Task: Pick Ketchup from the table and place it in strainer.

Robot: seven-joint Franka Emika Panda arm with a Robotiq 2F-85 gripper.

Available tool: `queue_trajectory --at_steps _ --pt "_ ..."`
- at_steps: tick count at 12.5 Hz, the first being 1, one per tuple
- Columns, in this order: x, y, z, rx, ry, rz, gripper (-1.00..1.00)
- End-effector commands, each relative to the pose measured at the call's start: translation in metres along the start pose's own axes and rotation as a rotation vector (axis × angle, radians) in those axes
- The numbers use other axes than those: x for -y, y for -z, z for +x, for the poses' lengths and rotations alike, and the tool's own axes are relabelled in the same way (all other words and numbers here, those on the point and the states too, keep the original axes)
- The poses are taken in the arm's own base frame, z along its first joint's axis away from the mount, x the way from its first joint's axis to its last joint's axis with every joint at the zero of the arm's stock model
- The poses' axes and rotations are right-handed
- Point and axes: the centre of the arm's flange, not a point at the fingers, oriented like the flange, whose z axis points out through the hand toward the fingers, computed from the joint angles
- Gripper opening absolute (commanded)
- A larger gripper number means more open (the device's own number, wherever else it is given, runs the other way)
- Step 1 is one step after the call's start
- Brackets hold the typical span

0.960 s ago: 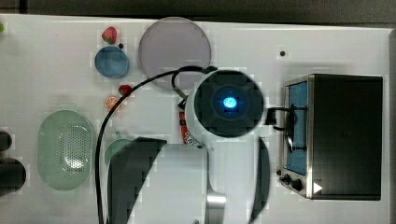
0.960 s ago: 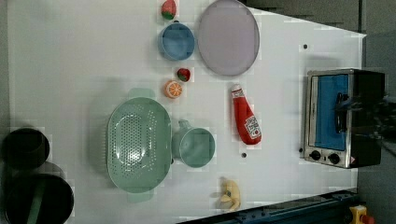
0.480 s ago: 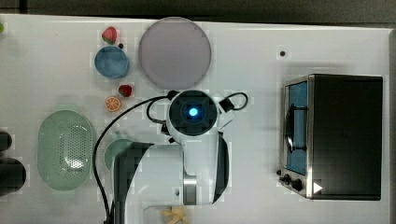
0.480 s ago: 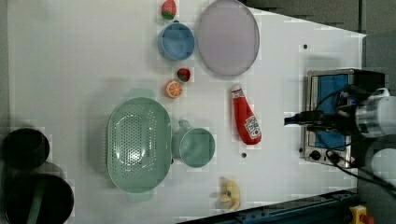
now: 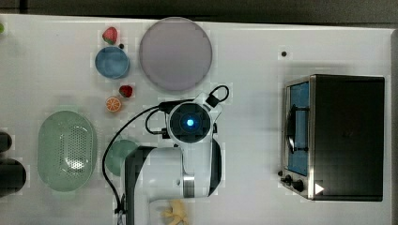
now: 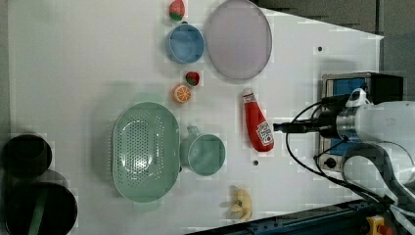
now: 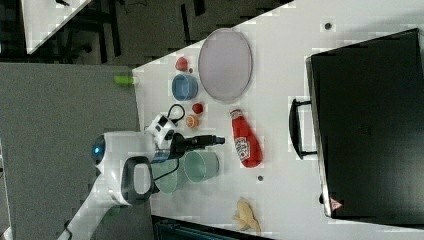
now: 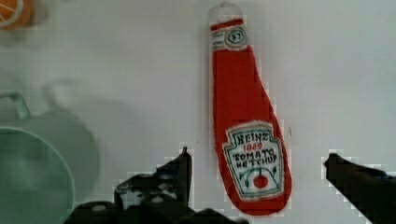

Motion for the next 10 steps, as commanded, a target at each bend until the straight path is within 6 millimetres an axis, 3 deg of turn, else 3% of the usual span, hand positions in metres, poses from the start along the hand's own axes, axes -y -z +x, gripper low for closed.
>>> queue_trajectory --at_steps 1,6,10 --pt "-0.010 -0.044 -0.004 0.040 0.052 0.018 1.00" --pt "-0.015 -0.096 -0.002 0.049 0.038 0.036 1.00" --pt "-0.018 -0.125 -0.001 0.034 0.027 0.042 1.00"
